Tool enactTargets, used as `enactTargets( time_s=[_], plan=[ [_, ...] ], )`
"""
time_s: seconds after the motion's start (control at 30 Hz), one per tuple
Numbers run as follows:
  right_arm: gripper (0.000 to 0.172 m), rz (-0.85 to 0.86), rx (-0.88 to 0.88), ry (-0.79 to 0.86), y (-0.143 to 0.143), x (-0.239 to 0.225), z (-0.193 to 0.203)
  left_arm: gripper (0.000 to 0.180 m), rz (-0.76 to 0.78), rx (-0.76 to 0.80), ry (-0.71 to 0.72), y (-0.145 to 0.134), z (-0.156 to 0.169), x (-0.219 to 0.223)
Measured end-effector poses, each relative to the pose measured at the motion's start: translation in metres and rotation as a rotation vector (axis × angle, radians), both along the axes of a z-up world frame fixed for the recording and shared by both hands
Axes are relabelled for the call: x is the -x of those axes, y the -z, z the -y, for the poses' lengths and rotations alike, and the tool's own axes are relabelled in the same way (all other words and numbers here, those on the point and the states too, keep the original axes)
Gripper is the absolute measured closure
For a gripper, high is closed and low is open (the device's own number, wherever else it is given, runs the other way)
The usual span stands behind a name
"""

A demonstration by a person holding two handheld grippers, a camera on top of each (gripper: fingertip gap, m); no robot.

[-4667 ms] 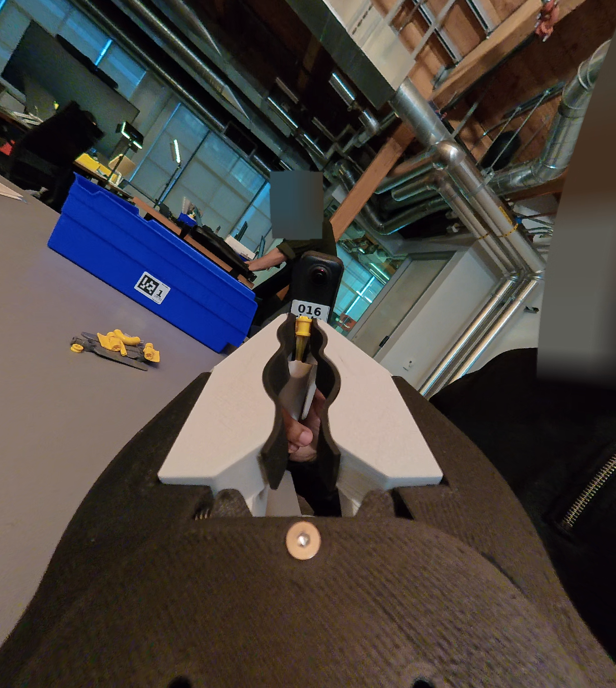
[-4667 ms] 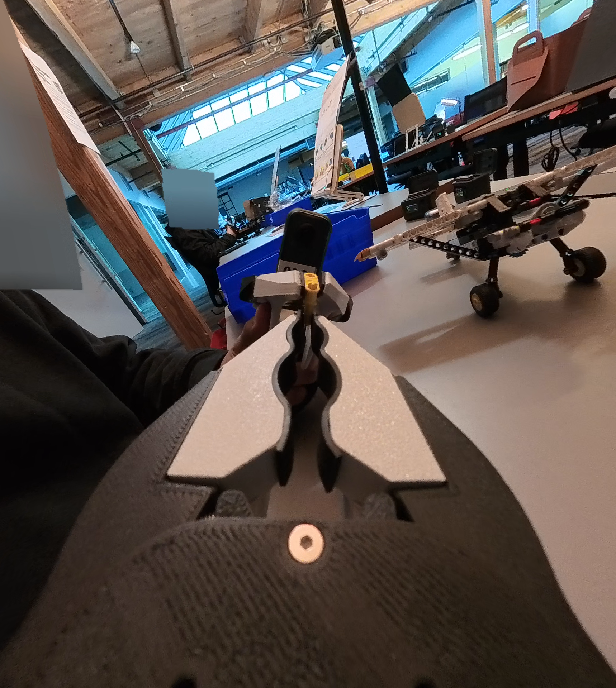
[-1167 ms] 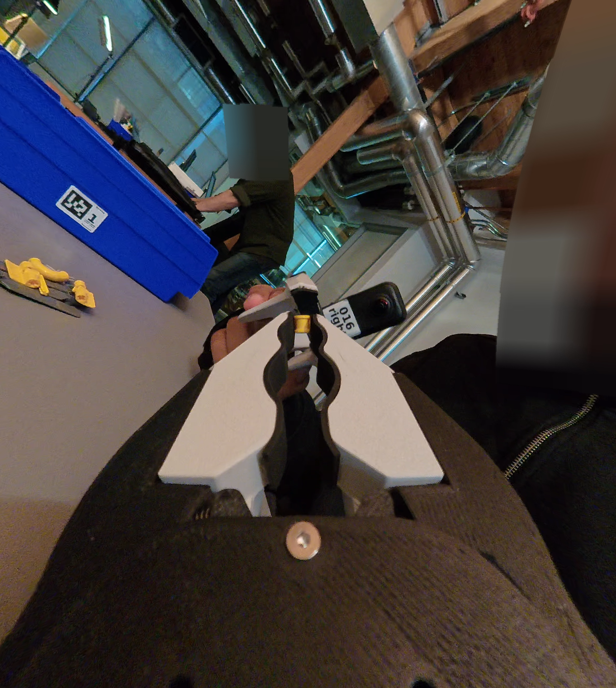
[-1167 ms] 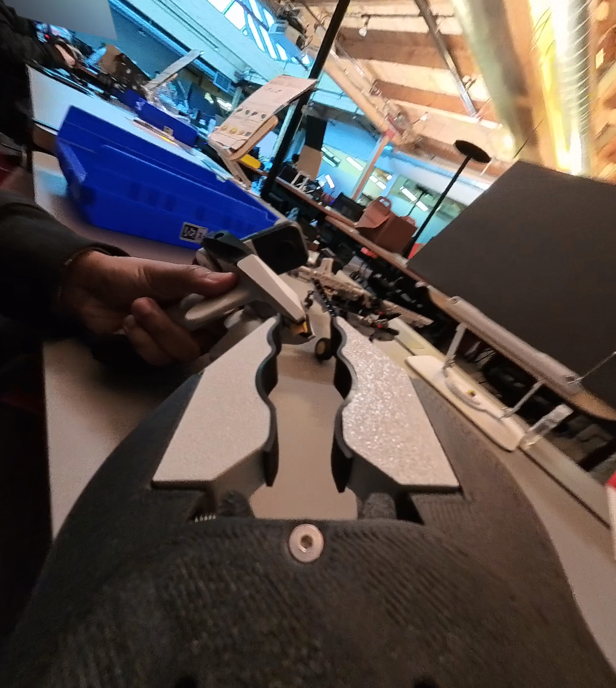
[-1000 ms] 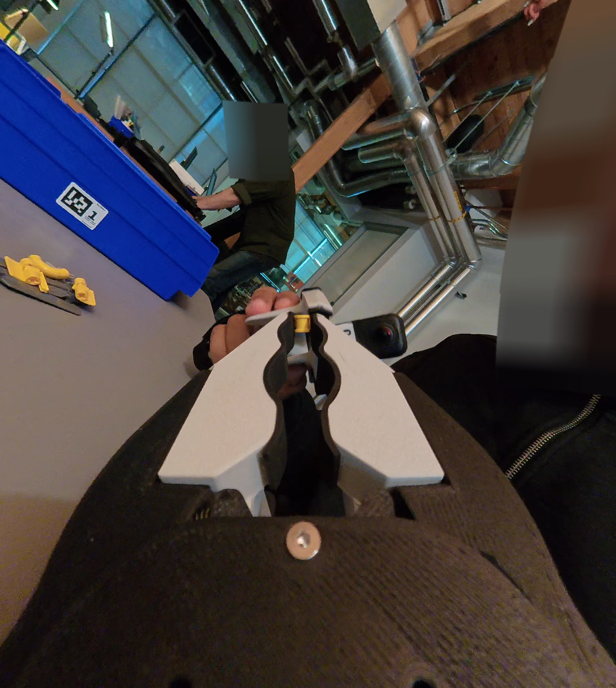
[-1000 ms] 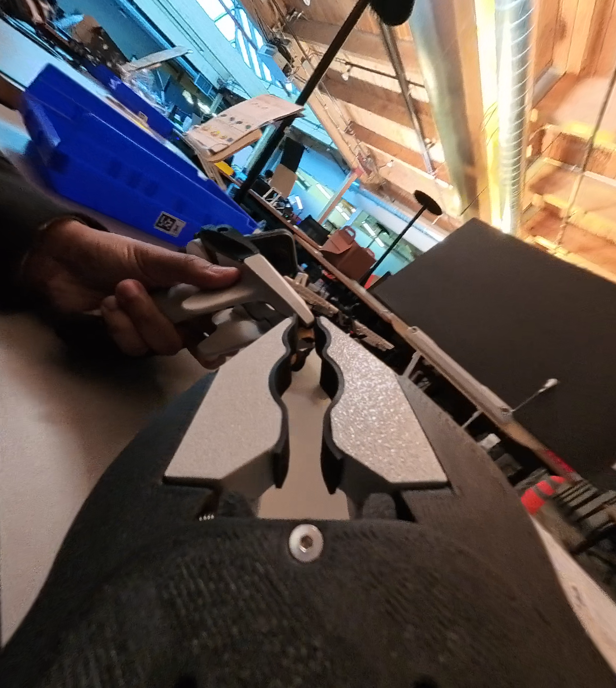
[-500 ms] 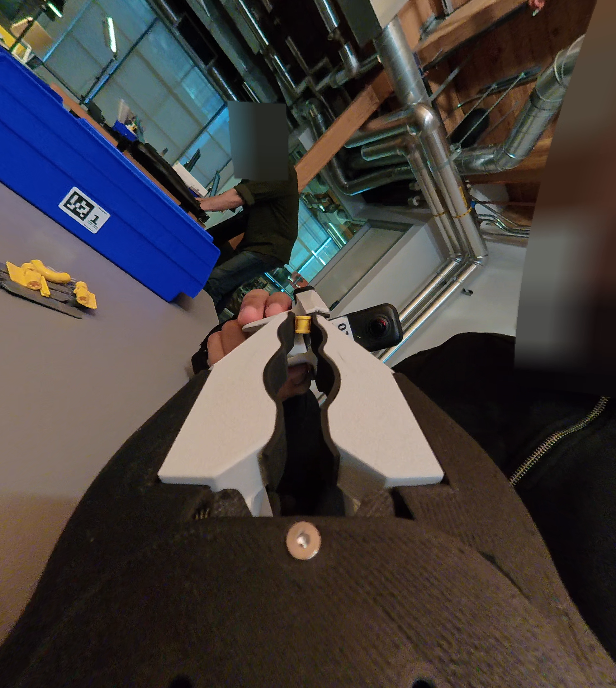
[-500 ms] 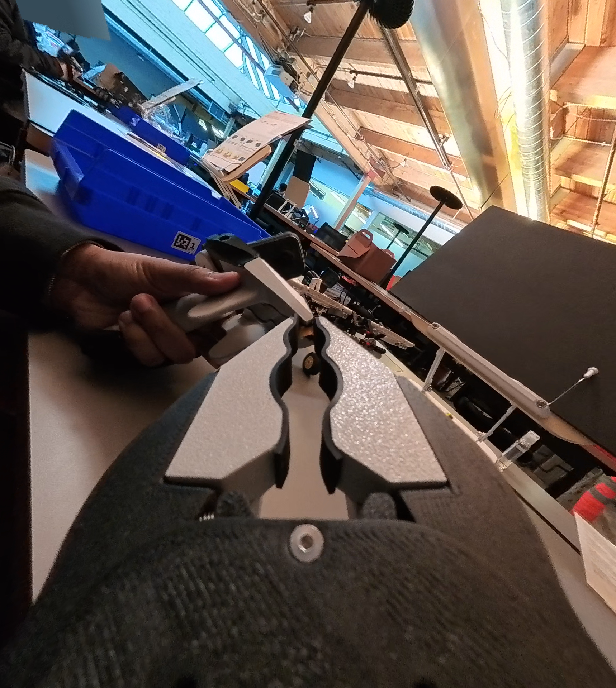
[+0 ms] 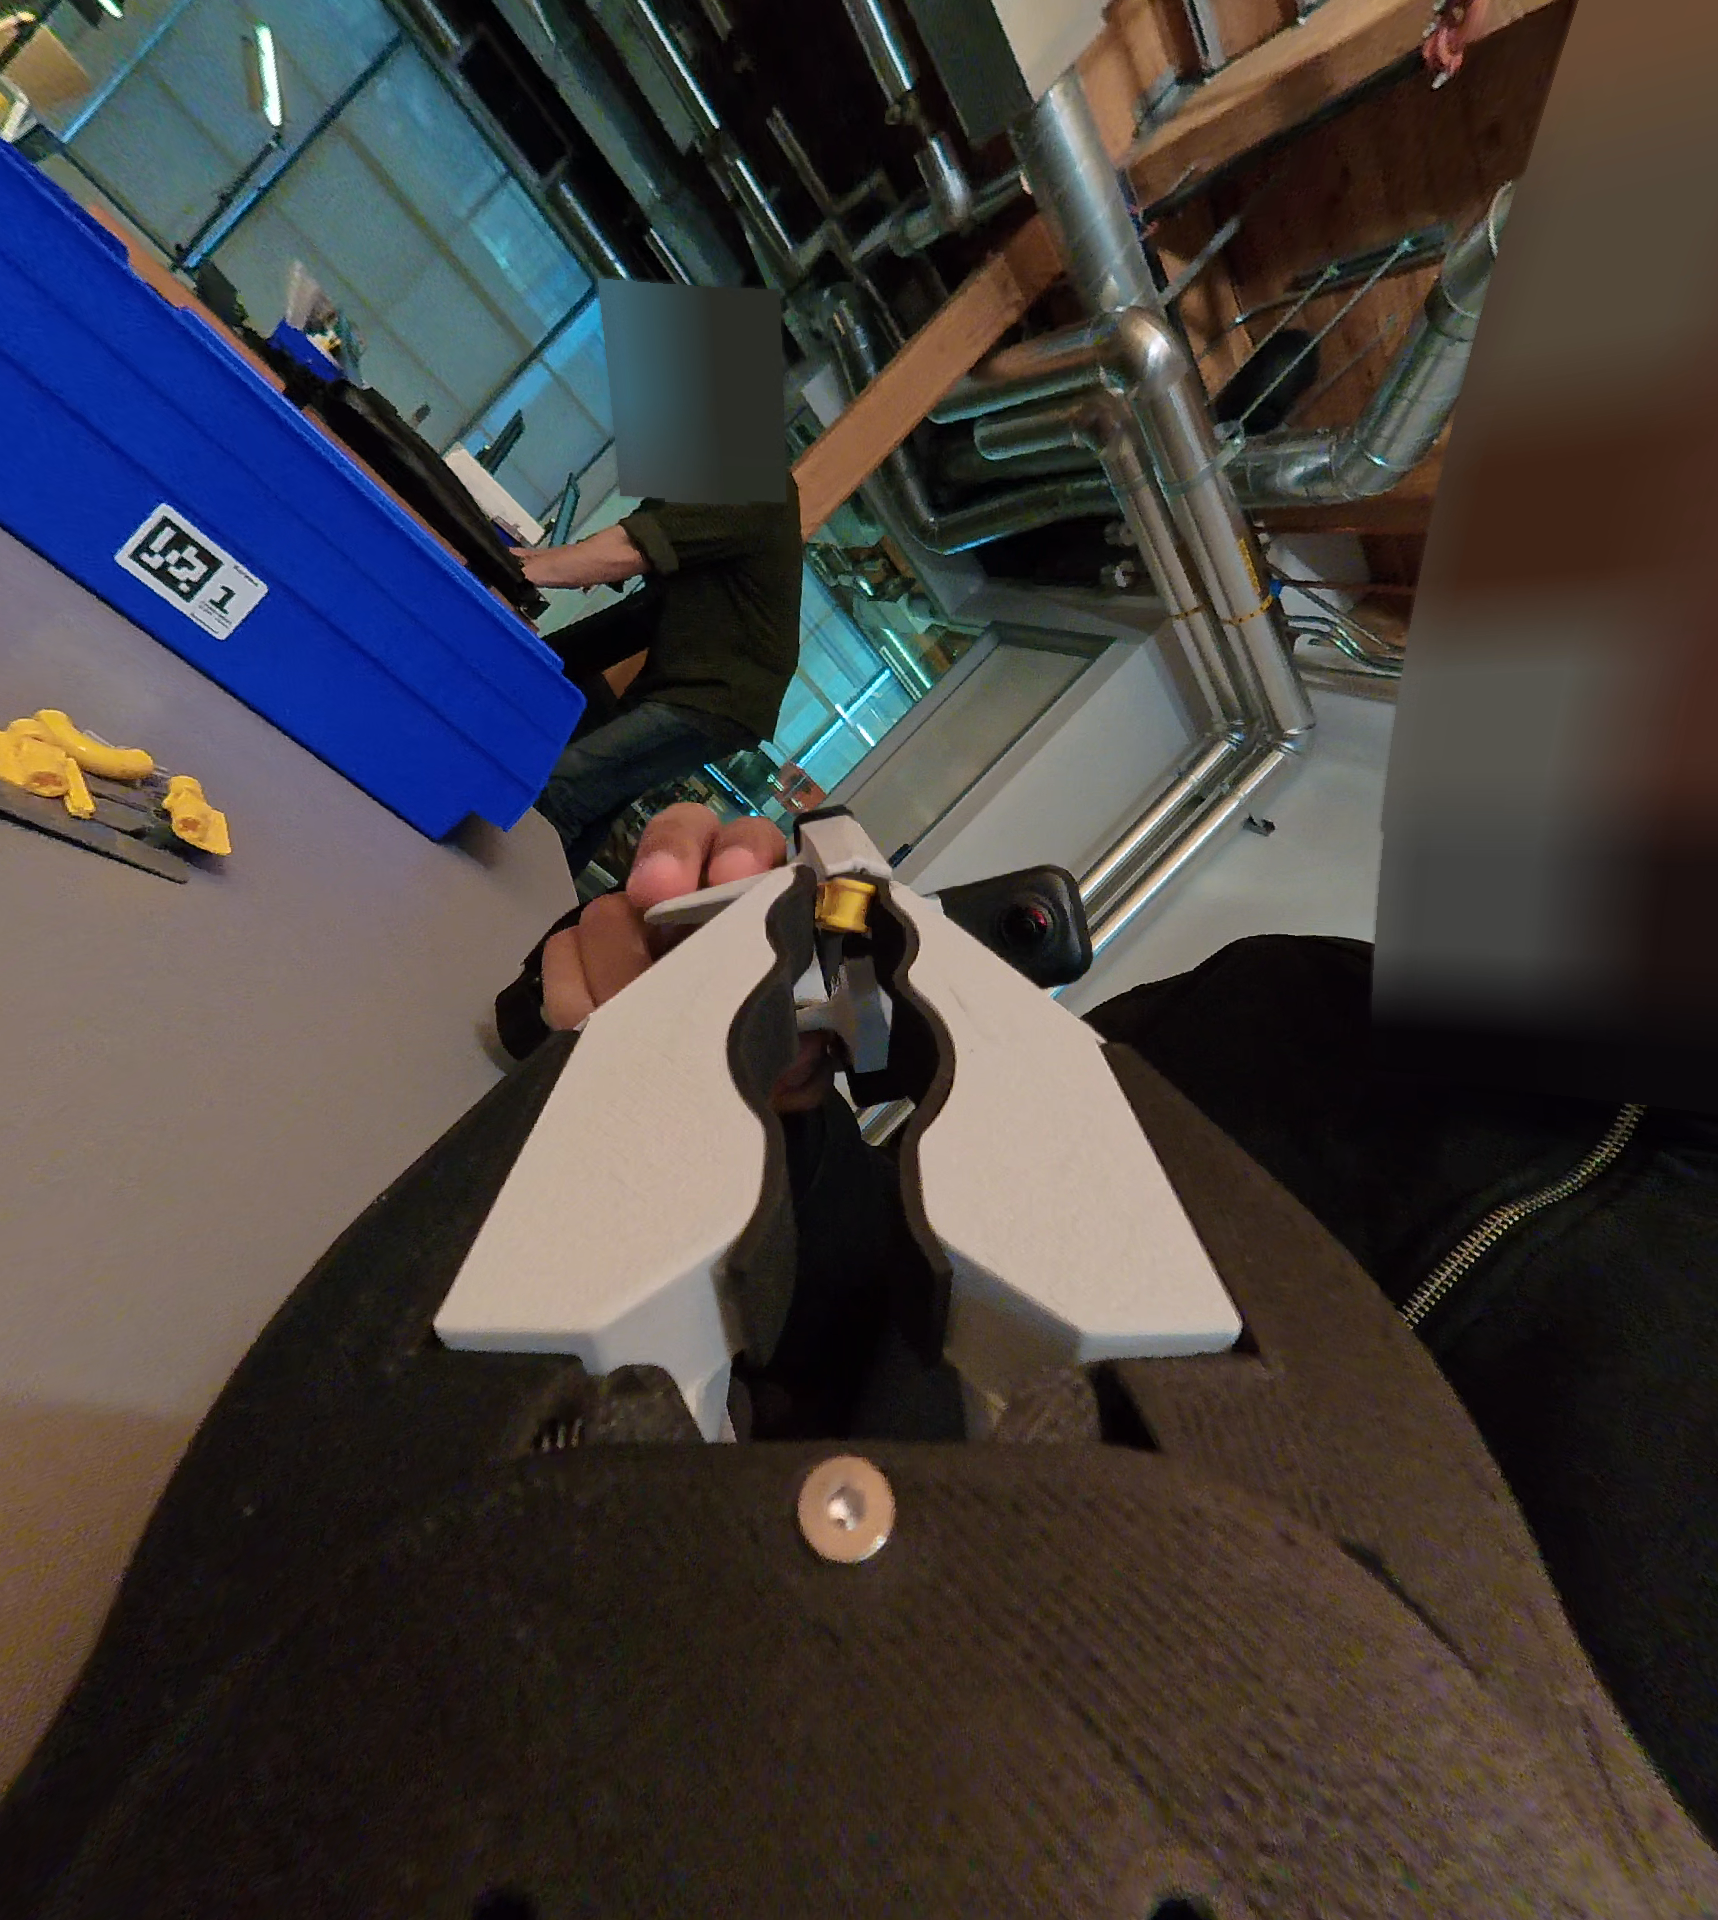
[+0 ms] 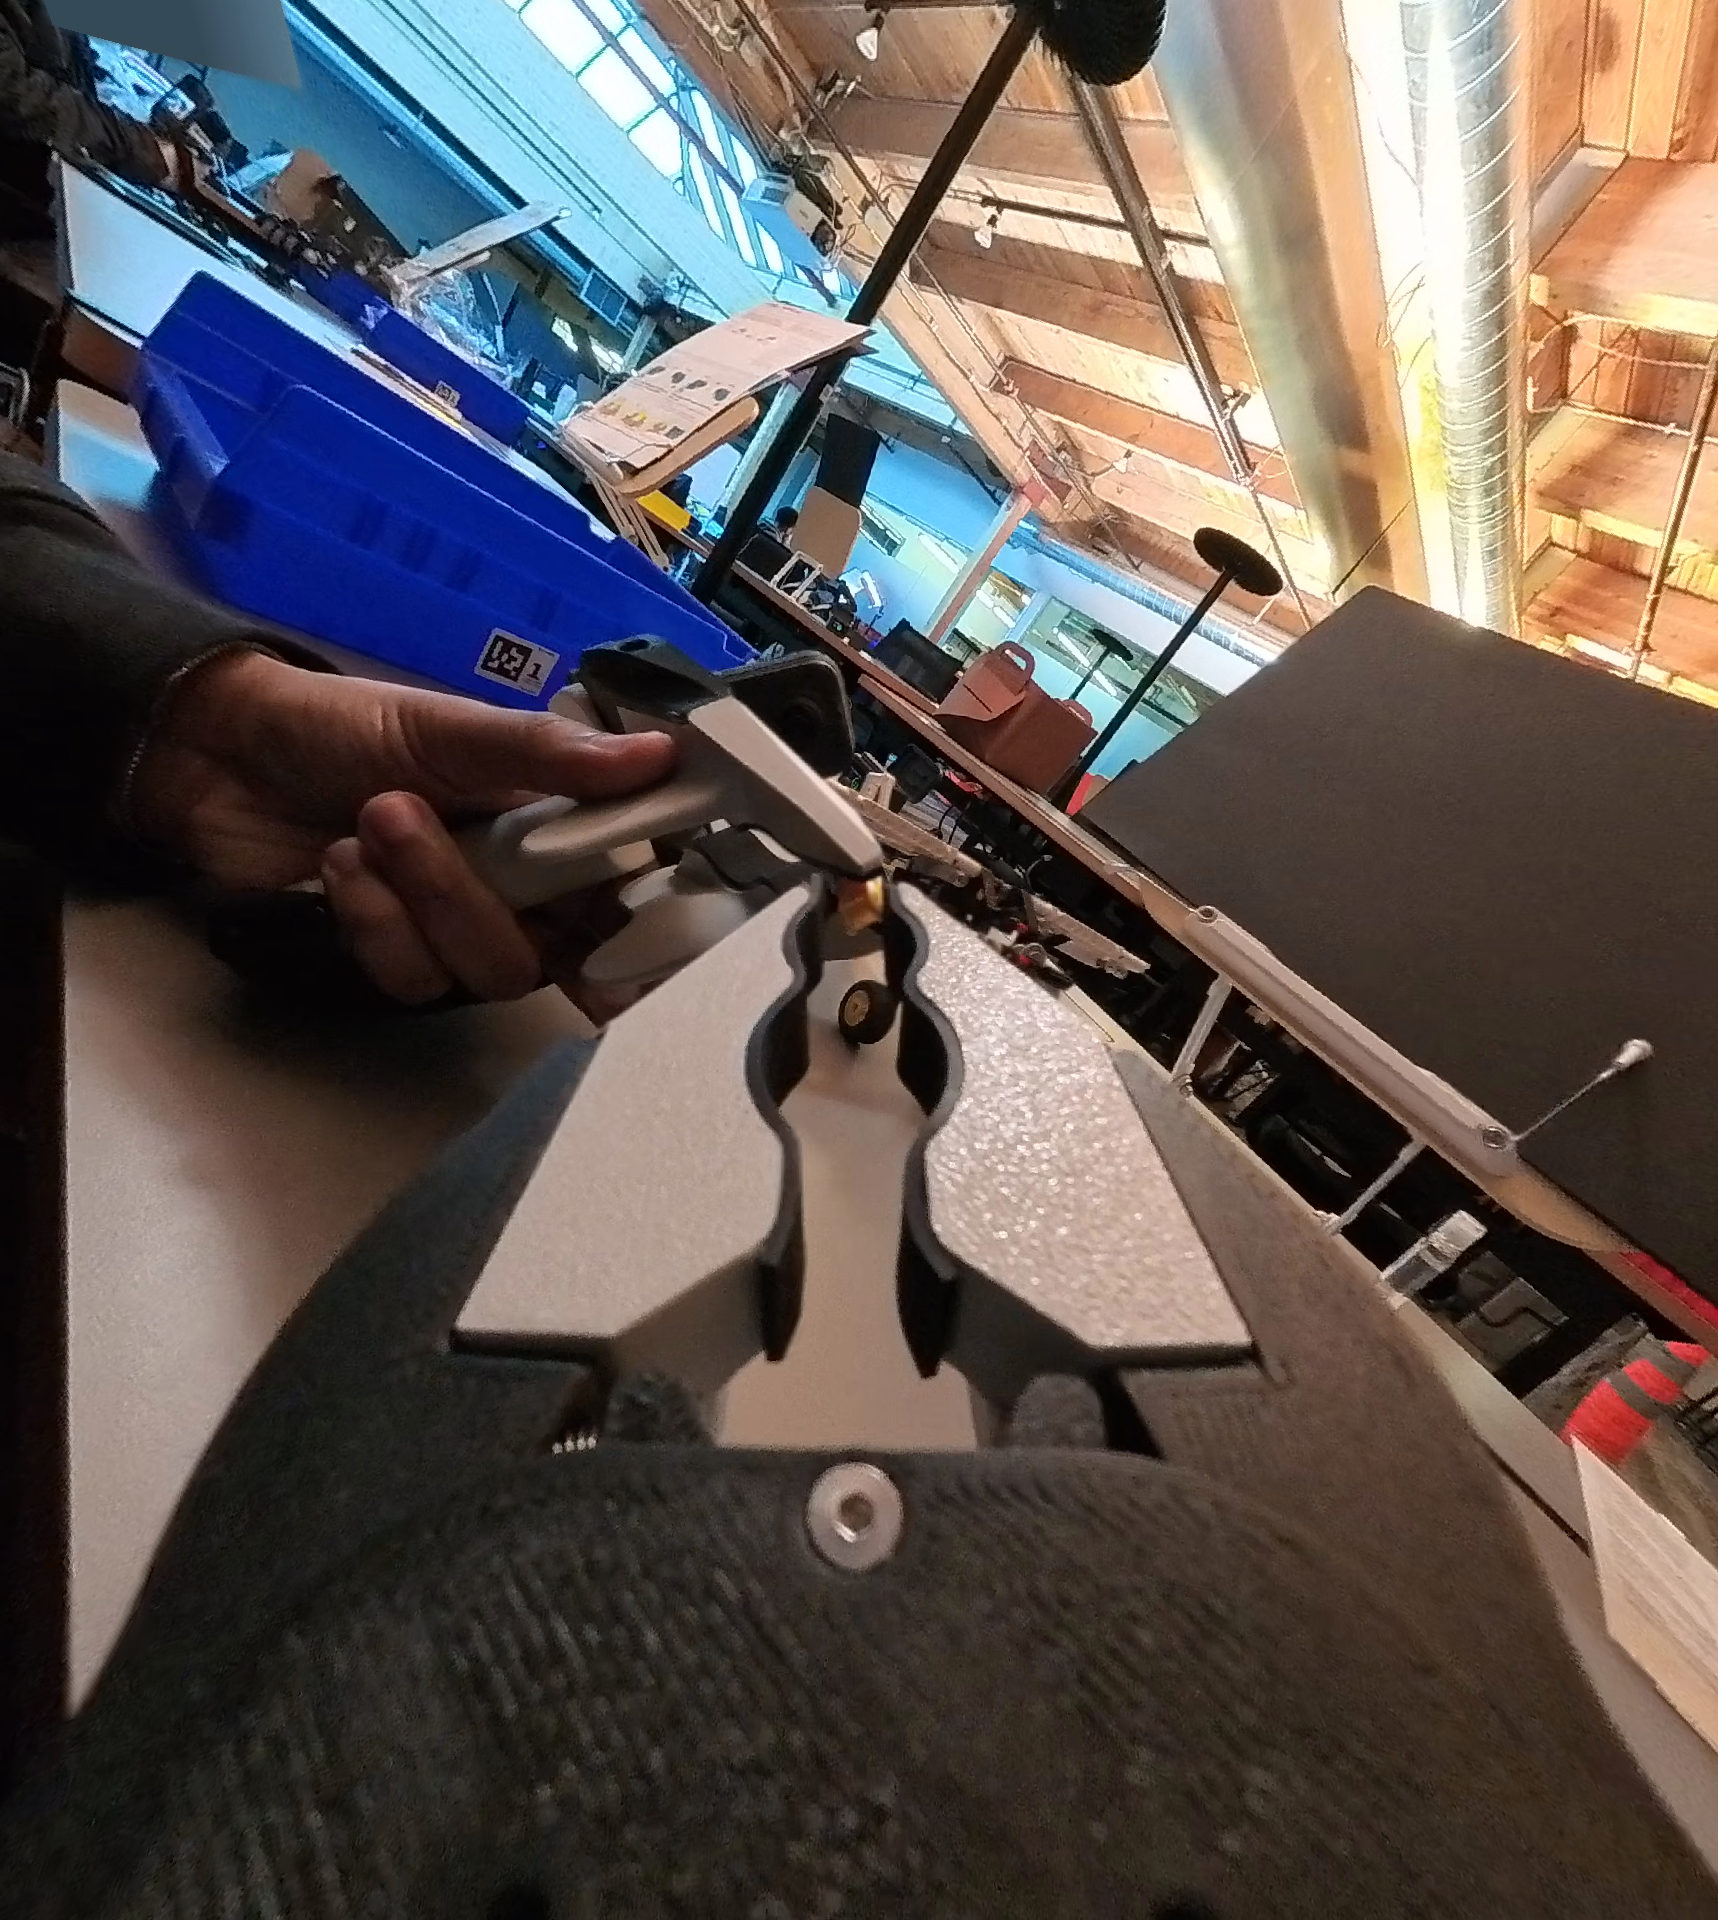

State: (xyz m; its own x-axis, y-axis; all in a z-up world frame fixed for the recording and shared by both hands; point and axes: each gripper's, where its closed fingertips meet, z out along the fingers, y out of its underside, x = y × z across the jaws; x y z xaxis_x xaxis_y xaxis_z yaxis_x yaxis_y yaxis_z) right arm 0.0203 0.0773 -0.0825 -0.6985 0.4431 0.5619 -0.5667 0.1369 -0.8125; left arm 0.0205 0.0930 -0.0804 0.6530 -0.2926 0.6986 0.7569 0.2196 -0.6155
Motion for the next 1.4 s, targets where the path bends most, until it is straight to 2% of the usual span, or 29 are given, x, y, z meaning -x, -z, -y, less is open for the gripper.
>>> enactTargets(
  time_s=[0.03, 0.37, 1.03, 1.23, 1.4],
  plan=[
    [0.169, -0.006, -0.003, 0.003, 0.0001, -0.0002, -0.0001, 0.173, 0.004, -0.003, -0.002, -0.0002, 0.0005, 0.0006],
    [0.172, 0.058, 0.008, -0.02, -0.0005, 0.0015, -0.0033, 0.165, 0.007, -0.046, 0.014, -0.0058, 0.0029, -0.0011],
    [0.172, 0.051, 0.057, -0.022, -0.0059, 0.0018, -0.0091, 0.171, 0.014, -0.025, -0.002, -0.0023, 0.0028, 0.0017],
    [0.159, 0.089, 0.057, -0.028, -0.0037, 0.0033, -0.0075, 0.171, 0.019, -0.031, 0.005, -0.0025, 0.0034, 0.0013],
    [0.158, 0.086, 0.049, -0.039, -0.0028, 0.0011, -0.0062, 0.172, 0.025, -0.033, 0.002, -0.002, 0.0039, 0.0024]
  ],
)
